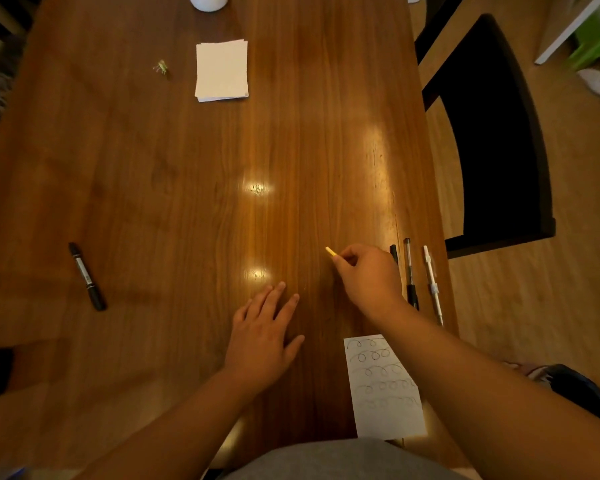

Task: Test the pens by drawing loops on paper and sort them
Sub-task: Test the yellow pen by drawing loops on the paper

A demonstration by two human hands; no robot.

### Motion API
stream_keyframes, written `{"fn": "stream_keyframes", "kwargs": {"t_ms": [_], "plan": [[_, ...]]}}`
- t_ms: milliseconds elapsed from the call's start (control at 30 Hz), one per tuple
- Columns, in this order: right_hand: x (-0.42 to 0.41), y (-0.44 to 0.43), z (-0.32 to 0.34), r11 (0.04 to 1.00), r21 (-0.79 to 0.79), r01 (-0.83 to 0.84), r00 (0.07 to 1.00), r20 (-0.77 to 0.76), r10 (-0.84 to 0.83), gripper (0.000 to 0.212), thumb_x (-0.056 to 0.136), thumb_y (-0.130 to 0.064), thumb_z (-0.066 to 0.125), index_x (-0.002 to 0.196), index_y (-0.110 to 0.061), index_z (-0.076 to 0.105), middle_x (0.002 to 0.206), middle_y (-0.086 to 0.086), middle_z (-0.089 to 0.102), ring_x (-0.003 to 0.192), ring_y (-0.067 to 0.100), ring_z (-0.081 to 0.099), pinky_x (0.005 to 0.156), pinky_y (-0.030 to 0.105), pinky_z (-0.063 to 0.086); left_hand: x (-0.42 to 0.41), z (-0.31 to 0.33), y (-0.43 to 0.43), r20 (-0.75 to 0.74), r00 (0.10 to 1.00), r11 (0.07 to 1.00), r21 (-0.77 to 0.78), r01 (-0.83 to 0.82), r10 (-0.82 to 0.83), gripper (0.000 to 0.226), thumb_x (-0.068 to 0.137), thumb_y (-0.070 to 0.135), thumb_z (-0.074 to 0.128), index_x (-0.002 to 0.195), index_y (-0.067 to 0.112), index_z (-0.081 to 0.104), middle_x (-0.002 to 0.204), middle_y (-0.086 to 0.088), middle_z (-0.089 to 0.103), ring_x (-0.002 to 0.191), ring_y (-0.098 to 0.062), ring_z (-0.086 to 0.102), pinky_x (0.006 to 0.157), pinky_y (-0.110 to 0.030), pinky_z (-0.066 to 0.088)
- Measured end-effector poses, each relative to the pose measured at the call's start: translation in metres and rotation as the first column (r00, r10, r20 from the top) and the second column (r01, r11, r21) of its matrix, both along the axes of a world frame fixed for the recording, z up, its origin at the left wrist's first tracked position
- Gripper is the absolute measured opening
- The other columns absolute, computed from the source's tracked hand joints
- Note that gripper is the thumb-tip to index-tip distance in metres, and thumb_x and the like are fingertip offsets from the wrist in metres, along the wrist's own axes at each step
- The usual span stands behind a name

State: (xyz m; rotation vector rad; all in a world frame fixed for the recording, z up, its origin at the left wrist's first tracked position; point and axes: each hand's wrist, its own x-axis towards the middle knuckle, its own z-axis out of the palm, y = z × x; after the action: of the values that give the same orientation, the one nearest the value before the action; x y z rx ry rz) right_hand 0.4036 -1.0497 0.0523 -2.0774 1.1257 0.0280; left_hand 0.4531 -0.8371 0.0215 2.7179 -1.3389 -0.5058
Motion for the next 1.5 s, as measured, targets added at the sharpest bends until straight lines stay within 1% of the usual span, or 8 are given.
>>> {"fn": "stream_keyframes", "kwargs": {"t_ms": [167, 333, 500, 633, 800, 933, 1100, 1500], "plan": [[0.0, -0.003, -0.006, 0.998, -0.057, -0.029, 0.998, -0.066, 0.025, 0.018, 0.093, -0.036, 0.062, 0.098, -0.021, 0.07, 0.082, -0.003, 0.065, 0.068, 0.01, 0.059, 0.057, 0.032, 0.054, 0.0, -0.001, 0.001, 0.013, 1.0, 1.0, -0.001, 0.005, -0.005, 0.068, 0.087, 0.059, 0.05, 0.146, 0.03, 0.034, 0.155, -0.004, 0.031, 0.141, -0.025, 0.03, 0.107, -0.044, 0.029], [-0.006, -0.009, -0.014, 0.992, -0.114, -0.048, 0.995, -0.092, 0.037, 0.018, 0.092, -0.035, 0.064, 0.093, -0.017, 0.069, 0.074, -0.003, 0.061, 0.062, 0.007, 0.054, 0.048, 0.021, 0.036, 0.0, -0.004, 0.001, 0.021, 1.0, 1.0, -0.009, 0.002, -0.002, 0.067, 0.087, 0.059, 0.048, 0.146, 0.03, 0.035, 0.155, -0.004, 0.032, 0.141, -0.025, 0.03, 0.106, -0.044, 0.031], [-0.01, -0.01, -0.021, 0.979, -0.172, -0.108, 0.988, -0.131, 0.086, 0.021, 0.092, -0.037, 0.063, 0.091, -0.016, 0.07, 0.067, -0.008, 0.055, 0.058, 0.003, 0.048, 0.048, 0.017, 0.031, 0.001, -0.003, 0.001, 0.012, 1.0, 1.0, -0.014, 0.007, -0.007, 0.068, 0.088, 0.059, 0.047, 0.147, 0.031, 0.031, 0.156, -0.003, 0.029, 0.142, -0.024, 0.027, 0.108, -0.044, 0.029], [-0.014, -0.01, -0.016, 0.973, -0.182, -0.145, 0.983, -0.137, 0.121, 0.022, 0.094, -0.036, 0.061, 0.095, -0.016, 0.069, 0.077, -0.002, 0.062, 0.068, 0.013, 0.058, 0.055, 0.023, 0.042, 0.003, 0.004, 0.001, -0.041, 0.999, 0.999, 0.035, 0.025, -0.023, 0.068, 0.09, 0.056, 0.046, 0.149, 0.032, 0.024, 0.159, -0.001, 0.019, 0.145, -0.021, 0.017, 0.112, -0.044, 0.026], [-0.034, -0.004, 0.001, 0.976, -0.18, -0.123, 0.991, -0.078, 0.11, 0.018, 0.097, -0.028, 0.056, 0.101, -0.016, 0.069, 0.085, 0.001, 0.065, 0.075, 0.017, 0.062, 0.068, 0.035, 0.058, -0.008, 0.016, 0.015, -0.115, 0.993, 0.999, 0.027, -0.029, 0.032, 0.056, 0.09, 0.052, 0.05, 0.139, 0.028, 0.043, 0.153, 0.001, 0.031, 0.137, -0.021, 0.034, 0.106, -0.04, 0.036], [-0.068, 0.008, 0.012, 0.989, -0.074, -0.131, 0.991, -0.01, 0.13, 0.013, 0.097, -0.028, 0.056, 0.092, -0.022, 0.066, 0.076, -0.005, 0.062, 0.07, 0.011, 0.061, 0.058, 0.023, 0.049, -0.027, 0.019, 0.042, -0.165, 0.981, 0.995, -0.004, -0.101, 0.099, 0.046, 0.092, 0.05, 0.05, 0.13, 0.025, 0.053, 0.137, 0.002, 0.048, 0.122, -0.016, 0.046, 0.096, -0.032, 0.044], [-0.115, 0.041, 0.018, 0.962, 0.104, -0.254, 0.967, 0.048, 0.25, 0.013, 0.095, -0.03, 0.059, 0.084, -0.031, 0.063, 0.075, -0.012, 0.062, 0.072, 0.005, 0.06, 0.06, 0.016, 0.044, -0.052, 0.034, 0.083, -0.323, 0.89, 0.929, -0.069, -0.363, 0.323, 0.03, 0.093, 0.046, 0.053, 0.114, 0.027, 0.063, 0.103, 0.009, 0.062, 0.086, -0.001, 0.057, 0.076, -0.024, 0.051], [-0.117, 0.14, 0.023, 0.804, 0.289, -0.52, 0.829, -0.059, 0.557, 0.014, 0.096, -0.036, 0.058, 0.087, -0.031, 0.067, 0.086, -0.013, 0.066, 0.08, 0.006, 0.063, 0.074, 0.016, 0.05, -0.068, 0.052, 0.215, -0.449, 0.709, 0.775, -0.058, -0.63, 0.543, 0.008, 0.092, 0.036, 0.061, 0.096, 0.031, 0.066, 0.089, 0.016, 0.065, 0.078, 0.003, 0.059, 0.067, -0.01, 0.045]]}}
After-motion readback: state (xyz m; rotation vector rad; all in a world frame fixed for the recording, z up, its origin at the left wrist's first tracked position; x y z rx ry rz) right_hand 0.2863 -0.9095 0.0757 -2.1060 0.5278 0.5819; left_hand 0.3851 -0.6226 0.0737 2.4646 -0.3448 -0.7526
